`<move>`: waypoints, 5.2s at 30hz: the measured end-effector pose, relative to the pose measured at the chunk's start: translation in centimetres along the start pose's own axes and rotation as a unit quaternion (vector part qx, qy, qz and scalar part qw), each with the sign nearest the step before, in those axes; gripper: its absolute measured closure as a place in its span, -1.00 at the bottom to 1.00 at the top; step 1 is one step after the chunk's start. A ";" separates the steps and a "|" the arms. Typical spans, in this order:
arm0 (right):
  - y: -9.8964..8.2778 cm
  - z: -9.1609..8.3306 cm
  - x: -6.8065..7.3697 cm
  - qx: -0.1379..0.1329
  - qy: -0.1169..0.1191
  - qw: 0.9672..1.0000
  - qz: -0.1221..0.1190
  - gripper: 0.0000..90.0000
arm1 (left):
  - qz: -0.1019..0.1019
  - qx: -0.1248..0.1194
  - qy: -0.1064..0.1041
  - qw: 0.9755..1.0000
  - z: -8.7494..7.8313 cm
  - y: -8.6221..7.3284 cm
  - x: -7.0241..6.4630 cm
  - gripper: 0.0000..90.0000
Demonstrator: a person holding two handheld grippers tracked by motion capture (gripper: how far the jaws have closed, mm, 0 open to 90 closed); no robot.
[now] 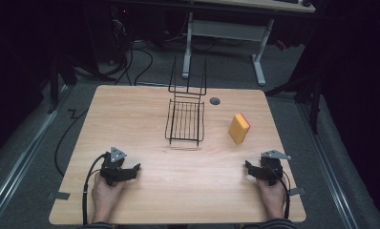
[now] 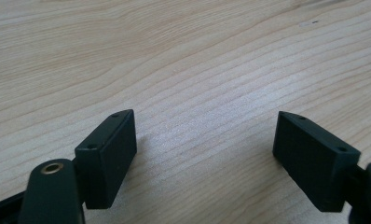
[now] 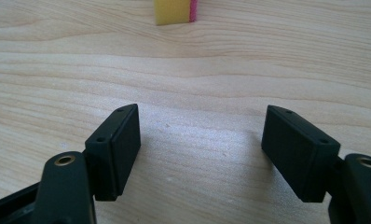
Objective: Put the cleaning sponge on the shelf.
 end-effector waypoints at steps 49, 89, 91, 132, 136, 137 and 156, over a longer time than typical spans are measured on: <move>0.2 -0.9 0.8 -0.007 0.011 1.000 -0.003 -0.31 | -0.009 -0.003 0.003 1.000 0.0 0.0 0.2 -0.50; 4.6 -3.9 3.0 -0.078 0.058 0.995 -0.013 -0.27 | -0.006 -0.002 0.006 1.000 0.0 0.0 0.1 -0.50; 5.1 -4.0 2.9 -0.084 0.061 0.994 -0.018 -0.28 | -0.006 -0.001 0.006 1.000 0.0 0.0 0.1 -0.50; 11.3 -0.2 1.6 -0.112 0.039 0.993 0.006 -0.29 | -0.006 -0.002 0.006 1.000 0.0 0.0 0.1 -0.50; 11.6 0.6 1.4 -0.108 0.038 0.993 0.007 -0.28 | -0.006 -0.001 0.006 1.000 0.0 0.0 0.1 -0.50; 11.6 0.8 1.4 -0.109 0.038 0.993 0.010 -0.28 | -0.006 -0.001 0.006 1.000 0.0 0.0 0.1 -0.50; 10.6 4.6 0.8 -0.076 0.043 0.996 0.028 -0.19 | -0.006 -0.002 0.007 1.000 0.0 0.0 0.1 -0.50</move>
Point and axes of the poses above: each handheld gripper's, and its own axes: z roughly forward along the jaws, y roughly out of its top, x roughly to its left, the point moved 2 cm from there along z, roughly forward along the jaws, and after that the axes turned 7 degrees about -x, right-handed, at the moved point
